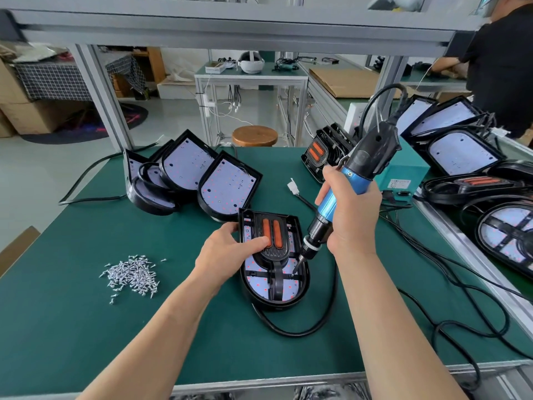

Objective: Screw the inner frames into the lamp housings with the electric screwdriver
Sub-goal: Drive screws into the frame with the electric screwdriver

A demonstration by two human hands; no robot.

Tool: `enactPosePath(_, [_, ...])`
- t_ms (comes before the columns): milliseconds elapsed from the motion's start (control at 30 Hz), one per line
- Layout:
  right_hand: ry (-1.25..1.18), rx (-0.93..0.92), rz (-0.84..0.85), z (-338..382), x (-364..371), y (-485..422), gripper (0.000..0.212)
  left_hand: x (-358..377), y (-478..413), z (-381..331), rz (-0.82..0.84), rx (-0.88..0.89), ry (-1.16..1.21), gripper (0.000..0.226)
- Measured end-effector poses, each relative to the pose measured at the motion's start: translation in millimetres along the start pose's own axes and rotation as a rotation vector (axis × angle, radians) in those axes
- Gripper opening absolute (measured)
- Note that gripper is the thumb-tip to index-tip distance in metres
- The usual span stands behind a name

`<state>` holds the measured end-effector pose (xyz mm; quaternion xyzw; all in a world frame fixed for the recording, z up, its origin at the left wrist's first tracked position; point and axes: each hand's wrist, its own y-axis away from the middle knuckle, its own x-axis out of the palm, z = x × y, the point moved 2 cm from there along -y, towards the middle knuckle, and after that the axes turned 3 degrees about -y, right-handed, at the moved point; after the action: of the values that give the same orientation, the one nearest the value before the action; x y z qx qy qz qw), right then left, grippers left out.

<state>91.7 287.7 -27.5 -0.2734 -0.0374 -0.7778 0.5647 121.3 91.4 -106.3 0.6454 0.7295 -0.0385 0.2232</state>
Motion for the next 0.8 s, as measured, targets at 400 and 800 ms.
enactPosePath(400, [0.052, -0.034, 0.128, 0.9, 5.2, 3.7, 0.010, 4.6, -6.1, 1.7, 0.018, 0.029, 0.069, 0.067])
enactPosePath(800, [0.063, 0.008, 0.250, -9.4, 4.6, 0.5, 0.016, 6.7, -2.6, 3.1, 0.023, 0.022, 0.082, 0.073])
